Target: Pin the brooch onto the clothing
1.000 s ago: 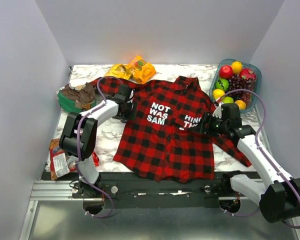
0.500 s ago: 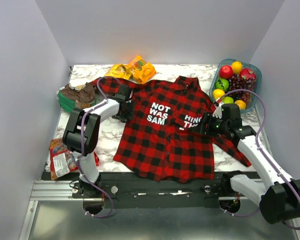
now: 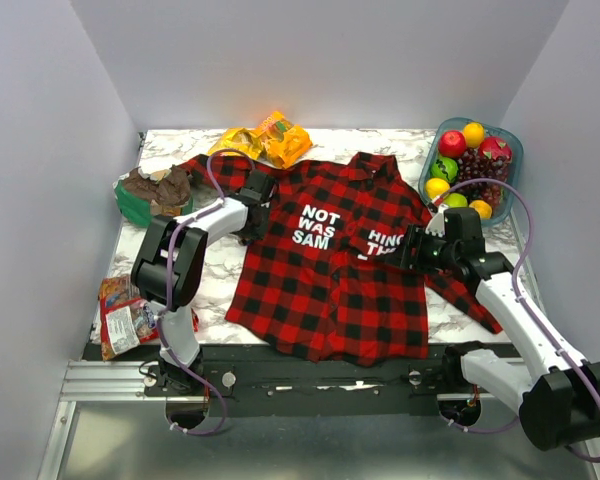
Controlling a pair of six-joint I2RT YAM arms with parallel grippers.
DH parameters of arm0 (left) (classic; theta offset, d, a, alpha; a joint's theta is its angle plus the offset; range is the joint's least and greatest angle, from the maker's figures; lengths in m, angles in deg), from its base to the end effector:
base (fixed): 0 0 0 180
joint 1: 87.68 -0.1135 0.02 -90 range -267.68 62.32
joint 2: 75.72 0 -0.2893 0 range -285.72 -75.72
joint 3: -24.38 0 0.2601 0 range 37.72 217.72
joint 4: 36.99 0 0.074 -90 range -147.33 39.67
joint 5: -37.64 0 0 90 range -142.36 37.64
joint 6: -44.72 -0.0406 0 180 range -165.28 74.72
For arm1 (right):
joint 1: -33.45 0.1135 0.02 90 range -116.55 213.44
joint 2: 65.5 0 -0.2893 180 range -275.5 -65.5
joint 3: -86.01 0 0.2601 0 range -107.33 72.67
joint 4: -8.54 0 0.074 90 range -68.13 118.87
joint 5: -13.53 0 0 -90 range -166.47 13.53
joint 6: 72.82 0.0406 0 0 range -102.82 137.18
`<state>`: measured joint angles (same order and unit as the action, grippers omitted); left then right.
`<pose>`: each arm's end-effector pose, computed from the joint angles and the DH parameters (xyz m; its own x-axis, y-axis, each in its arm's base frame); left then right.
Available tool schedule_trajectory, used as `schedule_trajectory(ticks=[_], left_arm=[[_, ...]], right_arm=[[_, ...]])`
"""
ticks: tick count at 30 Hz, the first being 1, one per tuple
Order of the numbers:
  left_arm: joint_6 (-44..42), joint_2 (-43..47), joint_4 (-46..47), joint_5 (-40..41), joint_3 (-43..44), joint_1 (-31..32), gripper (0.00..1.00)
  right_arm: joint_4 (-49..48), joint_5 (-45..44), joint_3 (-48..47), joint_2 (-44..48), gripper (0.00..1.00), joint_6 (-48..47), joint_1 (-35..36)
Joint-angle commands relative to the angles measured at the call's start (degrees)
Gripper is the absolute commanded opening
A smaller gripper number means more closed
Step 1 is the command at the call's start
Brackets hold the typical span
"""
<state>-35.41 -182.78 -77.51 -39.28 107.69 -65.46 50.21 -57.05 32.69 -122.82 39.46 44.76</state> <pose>0.3666 -0.1398 0.1830 -0.8692 0.1747 -0.4627 0.1303 0.9834 0.1264 0.1952 0.0528 0.2585 -0.8056 0.2035 -0.5564 -0.1160 0.8668 0.4850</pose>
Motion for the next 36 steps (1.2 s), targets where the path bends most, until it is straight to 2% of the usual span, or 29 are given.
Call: schedule_trajectory(ticks=[1,16,20,23,32,36], left_arm=[[-2.1,-1.8,-4.3,6.0,-1.0,1.0,0.48],[-2.0,0.9,-5.2,15.0,-2.6,4.9,0.21],[-1.9,1.2,-6.5,17.2,-1.7,5.7,0.08],[-2.0,1.5,-6.9,18.4,-1.4,6.5,0.02],[-1.4,5.6,-8.9,20.2,0.5,8.1,0.0],[-0.2,10.7,-9.4,13.8,2.8,8.3,0.0]], right_arm=[[-0.6,1.4,0.8,1.8,0.68,-1.6,0.4],[1.1,0.9,3.7,6.5,0.67,-3.6,0.4],[1.1,1.4,3.5,7.3,0.68,-3.6,0.4],[1.3,1.3,3.4,7.5,0.68,-3.7,0.3],[1.3,1.5,3.6,7.4,0.68,-3.7,0.3],[1.5,1.2,3.2,7.3,0.68,-3.7,0.3]])
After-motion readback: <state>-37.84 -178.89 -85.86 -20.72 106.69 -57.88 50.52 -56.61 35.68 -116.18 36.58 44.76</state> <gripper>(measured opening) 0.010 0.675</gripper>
